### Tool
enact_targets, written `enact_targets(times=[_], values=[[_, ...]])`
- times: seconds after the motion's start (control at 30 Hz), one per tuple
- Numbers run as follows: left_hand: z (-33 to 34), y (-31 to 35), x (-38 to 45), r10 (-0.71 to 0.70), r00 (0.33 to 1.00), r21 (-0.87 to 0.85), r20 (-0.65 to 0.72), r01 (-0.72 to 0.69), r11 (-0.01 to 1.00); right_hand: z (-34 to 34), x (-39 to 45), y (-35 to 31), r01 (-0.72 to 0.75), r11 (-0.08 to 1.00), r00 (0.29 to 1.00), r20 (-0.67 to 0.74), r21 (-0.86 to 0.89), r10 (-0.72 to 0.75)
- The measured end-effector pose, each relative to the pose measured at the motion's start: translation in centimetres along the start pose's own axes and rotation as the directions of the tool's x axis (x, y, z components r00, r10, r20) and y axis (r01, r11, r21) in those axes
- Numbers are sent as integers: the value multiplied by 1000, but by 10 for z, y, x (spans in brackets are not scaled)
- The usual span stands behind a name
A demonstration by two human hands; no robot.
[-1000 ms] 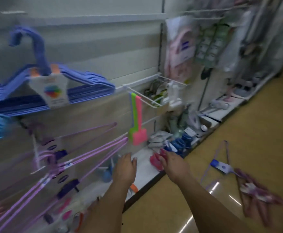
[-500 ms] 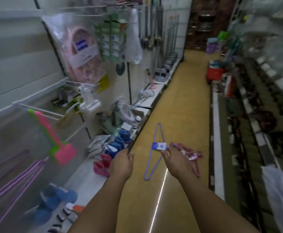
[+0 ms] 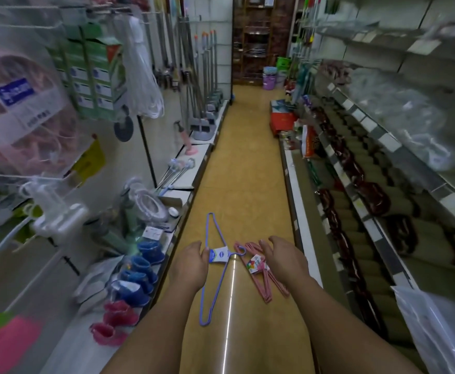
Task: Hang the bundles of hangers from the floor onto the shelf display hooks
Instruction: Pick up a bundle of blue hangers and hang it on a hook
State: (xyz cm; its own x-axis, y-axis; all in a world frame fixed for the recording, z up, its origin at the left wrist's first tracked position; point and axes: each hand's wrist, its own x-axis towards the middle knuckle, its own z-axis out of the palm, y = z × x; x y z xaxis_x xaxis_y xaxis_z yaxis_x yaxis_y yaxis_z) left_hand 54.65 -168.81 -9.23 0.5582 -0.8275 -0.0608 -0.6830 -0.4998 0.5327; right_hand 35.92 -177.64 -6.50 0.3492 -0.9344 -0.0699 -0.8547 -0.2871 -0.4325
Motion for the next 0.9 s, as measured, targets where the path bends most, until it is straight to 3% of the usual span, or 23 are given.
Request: enact_targets(times=[0.33, 0.53, 0.9], values=[[14, -23, 102, -49, 993, 82, 105, 40, 996, 32, 93, -18, -40, 998, 998, 41, -38, 42], [47, -32, 163, -87, 985, 38, 151, 82, 996, 51, 163, -10, -59, 998, 995, 82, -15, 60], [102, -20, 286, -227, 967, -7, 113, 229, 973, 89, 325, 18, 19, 996, 977, 212, -88, 0]])
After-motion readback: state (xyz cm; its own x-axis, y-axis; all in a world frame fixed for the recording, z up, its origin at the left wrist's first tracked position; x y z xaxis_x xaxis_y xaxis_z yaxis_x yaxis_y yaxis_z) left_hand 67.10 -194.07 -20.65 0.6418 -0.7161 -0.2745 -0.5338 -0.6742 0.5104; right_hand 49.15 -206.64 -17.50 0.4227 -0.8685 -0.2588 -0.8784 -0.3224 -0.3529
